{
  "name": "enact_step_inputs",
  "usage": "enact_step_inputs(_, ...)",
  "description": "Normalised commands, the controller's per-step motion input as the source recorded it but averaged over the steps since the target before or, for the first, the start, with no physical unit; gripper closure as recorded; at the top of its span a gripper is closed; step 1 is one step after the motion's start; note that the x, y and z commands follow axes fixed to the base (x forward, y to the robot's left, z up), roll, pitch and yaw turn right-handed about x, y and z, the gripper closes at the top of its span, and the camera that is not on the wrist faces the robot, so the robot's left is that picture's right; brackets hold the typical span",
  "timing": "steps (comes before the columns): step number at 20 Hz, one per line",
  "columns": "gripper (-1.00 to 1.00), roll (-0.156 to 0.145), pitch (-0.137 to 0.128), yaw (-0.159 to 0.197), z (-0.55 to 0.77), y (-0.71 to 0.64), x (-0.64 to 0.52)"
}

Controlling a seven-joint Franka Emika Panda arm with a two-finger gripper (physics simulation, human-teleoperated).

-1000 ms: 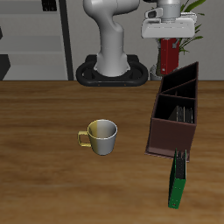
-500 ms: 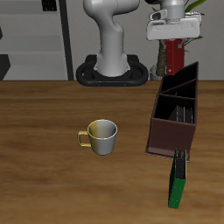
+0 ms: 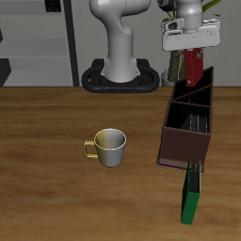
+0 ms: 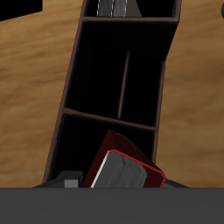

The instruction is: Place the left yellow book into the left desk caddy's right compartment and place the right yellow book into the left desk caddy's right compartment and place the red book into the left desk caddy's left compartment

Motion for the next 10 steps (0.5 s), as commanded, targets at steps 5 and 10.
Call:
enact_step_inputs(5,1.00,0.013,0.025,0.028,-0.19,0.14,0.09)
enact_step_inputs(10,1.00,0.036,0.037,0.038,-0.14,0.17,0.04)
